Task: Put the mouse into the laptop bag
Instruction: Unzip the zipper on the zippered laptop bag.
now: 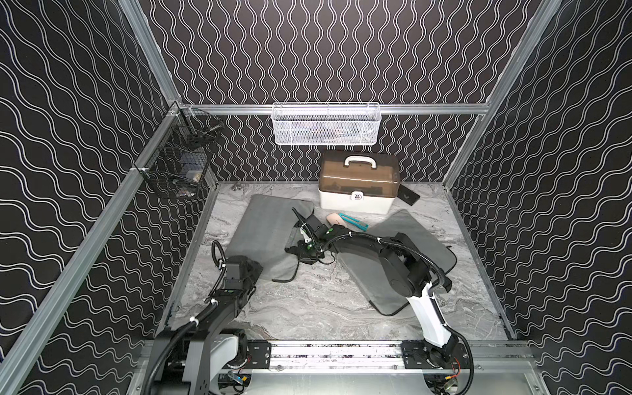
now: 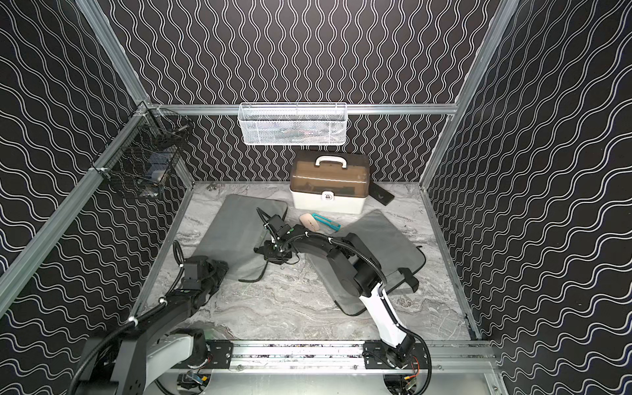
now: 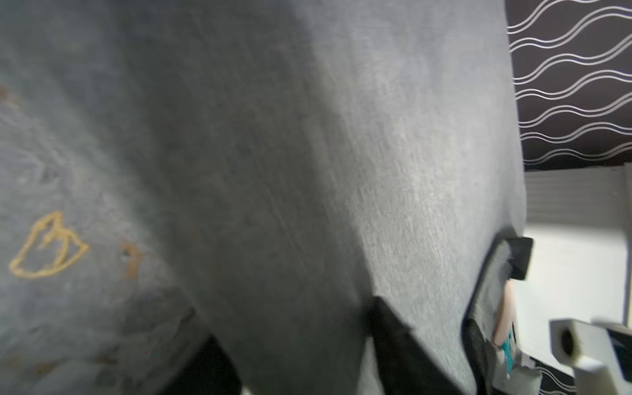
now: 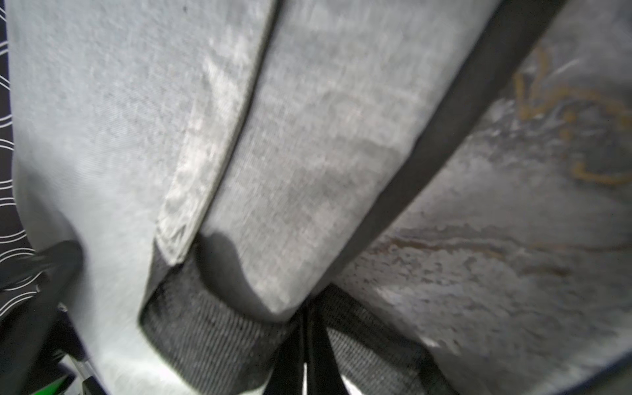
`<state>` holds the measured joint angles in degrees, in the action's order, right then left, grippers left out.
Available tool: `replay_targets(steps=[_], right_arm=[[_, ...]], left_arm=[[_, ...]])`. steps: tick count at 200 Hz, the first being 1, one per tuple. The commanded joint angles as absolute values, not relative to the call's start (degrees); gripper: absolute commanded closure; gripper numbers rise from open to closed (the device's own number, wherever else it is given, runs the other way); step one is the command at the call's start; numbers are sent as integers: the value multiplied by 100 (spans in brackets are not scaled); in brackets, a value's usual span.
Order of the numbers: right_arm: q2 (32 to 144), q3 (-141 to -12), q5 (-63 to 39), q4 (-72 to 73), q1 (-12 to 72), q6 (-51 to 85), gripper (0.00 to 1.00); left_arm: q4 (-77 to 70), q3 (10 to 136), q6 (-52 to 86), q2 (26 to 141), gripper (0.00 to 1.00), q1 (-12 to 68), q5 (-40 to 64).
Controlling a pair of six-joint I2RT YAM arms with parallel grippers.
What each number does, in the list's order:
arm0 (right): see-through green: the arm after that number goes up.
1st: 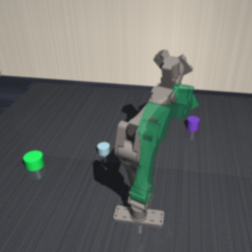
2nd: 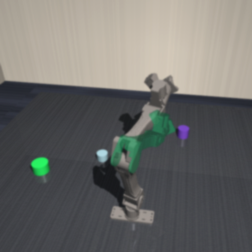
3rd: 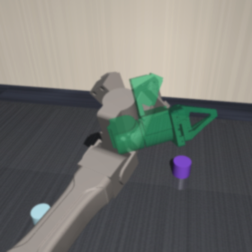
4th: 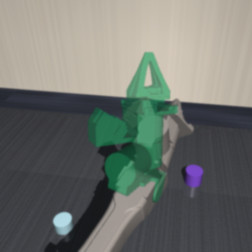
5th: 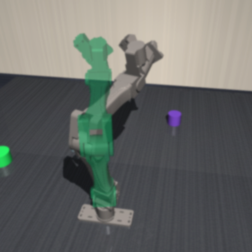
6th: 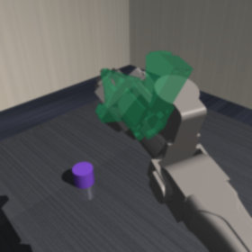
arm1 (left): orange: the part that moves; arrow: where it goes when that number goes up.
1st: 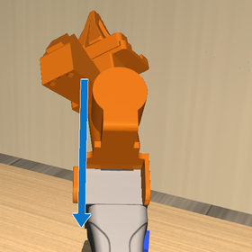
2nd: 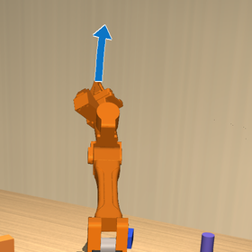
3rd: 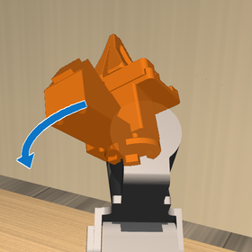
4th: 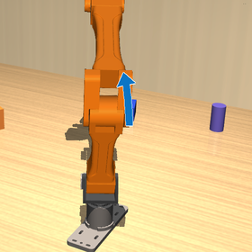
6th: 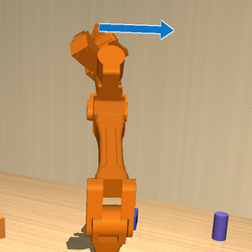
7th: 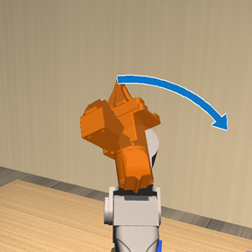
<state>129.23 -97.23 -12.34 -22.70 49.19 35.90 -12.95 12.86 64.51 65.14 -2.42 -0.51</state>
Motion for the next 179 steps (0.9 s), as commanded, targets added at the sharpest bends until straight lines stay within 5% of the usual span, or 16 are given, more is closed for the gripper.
replay_targets(steps=[1, 19, 179], right_arm=[[12934, -9816, -1426, -2275, 4994, 3481, 100], [12963, -9901, -1342, -2365, 5120, 3446, 100], [12047, -9044, -1090, -2263, 6847, 3830, 100]], left_arm=[[-1345, 1326, 6534, 6867, 78, -237, 6], [-1370, 1349, 6599, 6985, 100, -237, -98], [450, 1271, 7163, 5663, 100, -205, -1507]])
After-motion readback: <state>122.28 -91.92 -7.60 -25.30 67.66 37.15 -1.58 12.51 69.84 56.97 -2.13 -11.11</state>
